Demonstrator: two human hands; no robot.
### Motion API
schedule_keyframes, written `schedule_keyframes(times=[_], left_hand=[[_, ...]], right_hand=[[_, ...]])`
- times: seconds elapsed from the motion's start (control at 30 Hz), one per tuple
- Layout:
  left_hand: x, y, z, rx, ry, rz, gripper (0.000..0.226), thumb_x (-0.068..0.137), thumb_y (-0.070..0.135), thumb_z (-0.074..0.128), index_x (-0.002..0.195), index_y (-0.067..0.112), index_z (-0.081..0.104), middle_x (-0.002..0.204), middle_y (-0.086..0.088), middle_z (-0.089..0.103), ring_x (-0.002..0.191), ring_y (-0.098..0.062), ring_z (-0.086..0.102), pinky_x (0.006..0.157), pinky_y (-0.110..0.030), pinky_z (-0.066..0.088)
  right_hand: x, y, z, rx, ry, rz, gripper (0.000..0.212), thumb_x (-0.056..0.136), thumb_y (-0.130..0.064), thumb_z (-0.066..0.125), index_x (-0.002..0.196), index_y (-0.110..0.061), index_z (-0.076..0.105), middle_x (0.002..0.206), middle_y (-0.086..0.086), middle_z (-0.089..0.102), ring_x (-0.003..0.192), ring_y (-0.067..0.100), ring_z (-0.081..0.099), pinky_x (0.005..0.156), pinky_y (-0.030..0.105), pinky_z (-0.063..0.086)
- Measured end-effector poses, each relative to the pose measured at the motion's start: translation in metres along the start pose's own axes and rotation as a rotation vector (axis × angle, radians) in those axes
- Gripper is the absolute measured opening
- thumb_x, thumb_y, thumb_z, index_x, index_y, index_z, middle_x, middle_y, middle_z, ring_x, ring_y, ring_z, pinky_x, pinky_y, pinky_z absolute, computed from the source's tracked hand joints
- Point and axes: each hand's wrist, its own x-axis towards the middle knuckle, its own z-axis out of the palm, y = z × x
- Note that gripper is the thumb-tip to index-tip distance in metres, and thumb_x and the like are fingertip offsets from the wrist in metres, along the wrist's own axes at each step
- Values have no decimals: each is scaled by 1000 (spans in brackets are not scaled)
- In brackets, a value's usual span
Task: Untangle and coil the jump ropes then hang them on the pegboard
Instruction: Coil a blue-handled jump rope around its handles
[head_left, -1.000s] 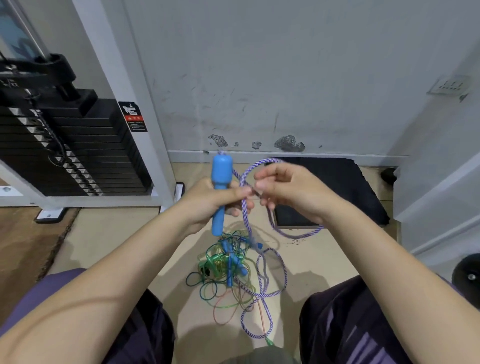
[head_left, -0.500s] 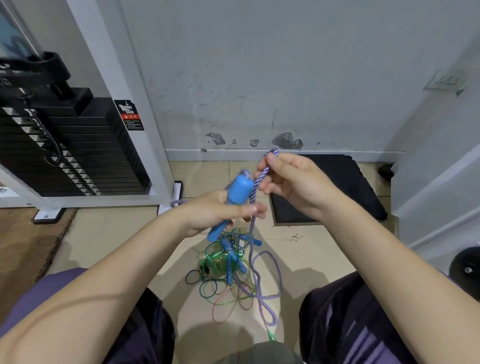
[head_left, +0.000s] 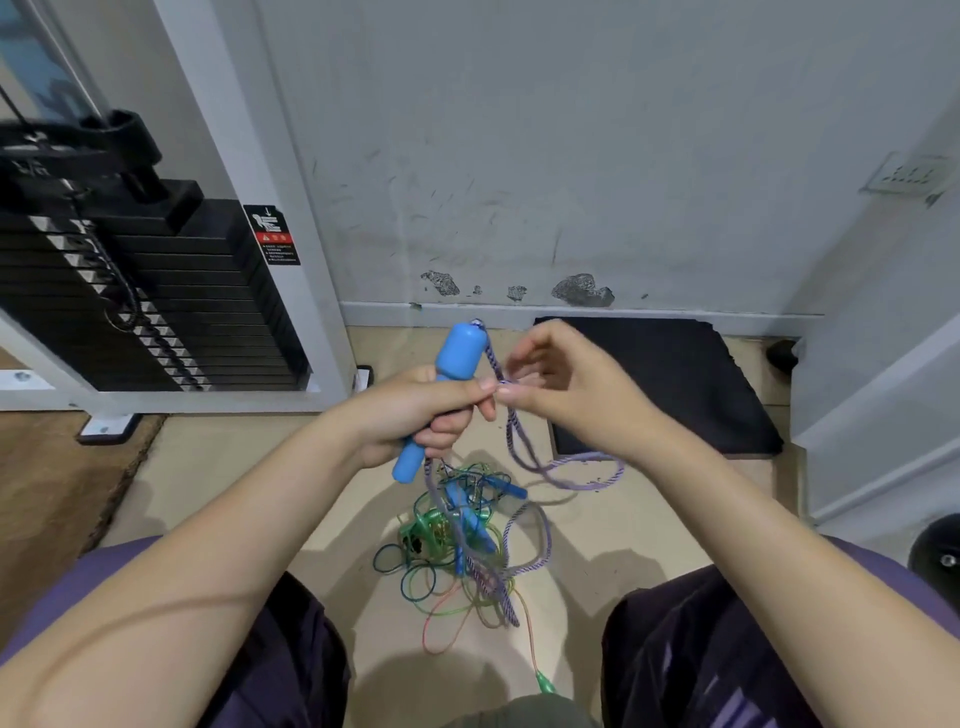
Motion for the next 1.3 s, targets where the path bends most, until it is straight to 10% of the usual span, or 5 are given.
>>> schedule_keyframes(times=[0.17,0.43,0.7,1.03,1.3], left_hand=[[0,3,2,85,-45,-5,32,88,32,62,63,14,57,49,0,40,38,-11,31,44,-22,31],[-15,22,-49,62,287,130,31,84,35,62,68,10,52,43,4,31,35,-9,25,43,-20,23],[3,0,6,202,41,45,32,94,26,62,66,11,55,45,0,38,38,-10,30,40,-19,25],[-17,25,-43,125,245,172,31,85,34,61,71,7,56,46,-1,35,37,-12,31,42,-19,29],[-4,7,-3,212,62,114,29,96,26,58,73,9,60,46,-1,38,38,-12,29,43,-23,26]], right_hand=[[-4,-7,13,-127,-143,60,26,81,-30,78,87,-19,55,49,-7,44,46,4,35,48,22,32],[5,0,-38,-117,190,79,20,92,-24,66,77,-11,69,58,-11,61,55,0,49,59,17,41],[-3,-4,22,-70,-197,65,28,77,-35,81,92,-18,65,74,-1,63,66,11,57,65,30,48],[6,-1,-48,-146,349,99,42,92,-38,64,62,-9,58,47,-7,42,45,6,36,51,23,32],[-1,-7,7,8,-161,45,23,81,-33,75,83,-11,69,53,-5,46,49,9,38,49,20,33]])
